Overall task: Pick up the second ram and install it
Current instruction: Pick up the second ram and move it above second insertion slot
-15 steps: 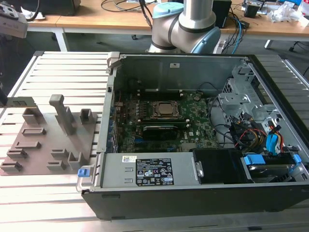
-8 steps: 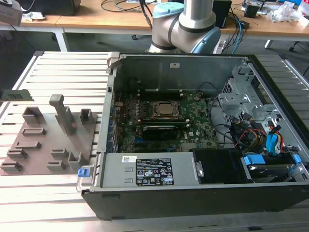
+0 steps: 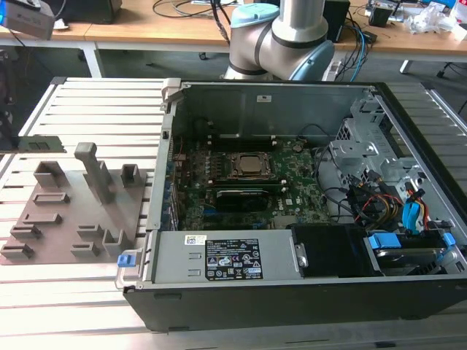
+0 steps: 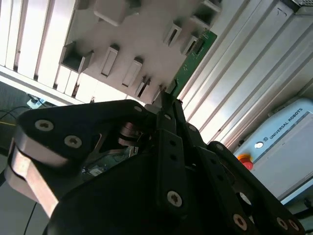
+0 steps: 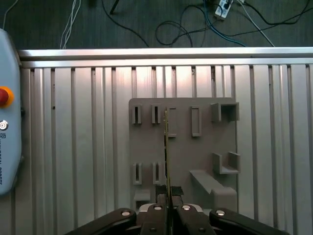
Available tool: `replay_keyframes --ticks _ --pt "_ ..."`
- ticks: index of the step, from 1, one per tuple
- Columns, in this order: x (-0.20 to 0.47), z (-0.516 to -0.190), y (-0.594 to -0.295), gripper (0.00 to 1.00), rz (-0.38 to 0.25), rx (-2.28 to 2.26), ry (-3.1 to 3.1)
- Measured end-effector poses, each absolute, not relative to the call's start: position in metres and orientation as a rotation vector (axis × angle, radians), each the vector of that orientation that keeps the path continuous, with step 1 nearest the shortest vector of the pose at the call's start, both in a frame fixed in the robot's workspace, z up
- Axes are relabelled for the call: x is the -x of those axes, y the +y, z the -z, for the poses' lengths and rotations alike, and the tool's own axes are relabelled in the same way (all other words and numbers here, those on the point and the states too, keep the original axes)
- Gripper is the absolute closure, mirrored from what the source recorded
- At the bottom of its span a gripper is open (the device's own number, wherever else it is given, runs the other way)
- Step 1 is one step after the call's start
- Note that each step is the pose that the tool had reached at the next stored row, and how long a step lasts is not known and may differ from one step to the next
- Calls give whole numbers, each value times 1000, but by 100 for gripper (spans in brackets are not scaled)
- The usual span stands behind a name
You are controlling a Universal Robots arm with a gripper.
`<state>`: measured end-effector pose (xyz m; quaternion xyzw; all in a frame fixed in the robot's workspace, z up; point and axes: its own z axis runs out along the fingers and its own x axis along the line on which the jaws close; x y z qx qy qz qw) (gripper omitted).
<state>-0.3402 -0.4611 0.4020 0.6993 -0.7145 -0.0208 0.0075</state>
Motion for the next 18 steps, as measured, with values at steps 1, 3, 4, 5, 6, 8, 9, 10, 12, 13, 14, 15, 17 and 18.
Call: replay_keyframes --ticks 1,3,4,5,6,8,9,10,12,13,14,15,17,18 --pt "333 -402 -461 86 65 -2187 -2234" --pt "326 -402 -461 86 65 -2187 -2234" --pt "320 -402 -461 86 65 -2186 -2234" --pt "313 -402 -461 86 65 -2187 -2234" --pt "307 -402 -461 86 64 -2186 -2234" --pt "292 -402 -461 86 62 -2185 -2233" --pt "286 -402 -461 86 61 -2185 -2232" --pt "281 -402 -460 86 60 -2184 -2232" --pt "268 -402 -460 86 59 -2184 -2232" --pt "263 -402 -460 86 58 -2184 -2231" --pt "261 -402 -460 86 58 -2184 -2231" --pt "257 -402 -460 86 58 -2183 -2231" --pt "248 -402 -460 86 57 -2183 -2231" --pt "241 -402 -459 86 56 -2183 -2230"
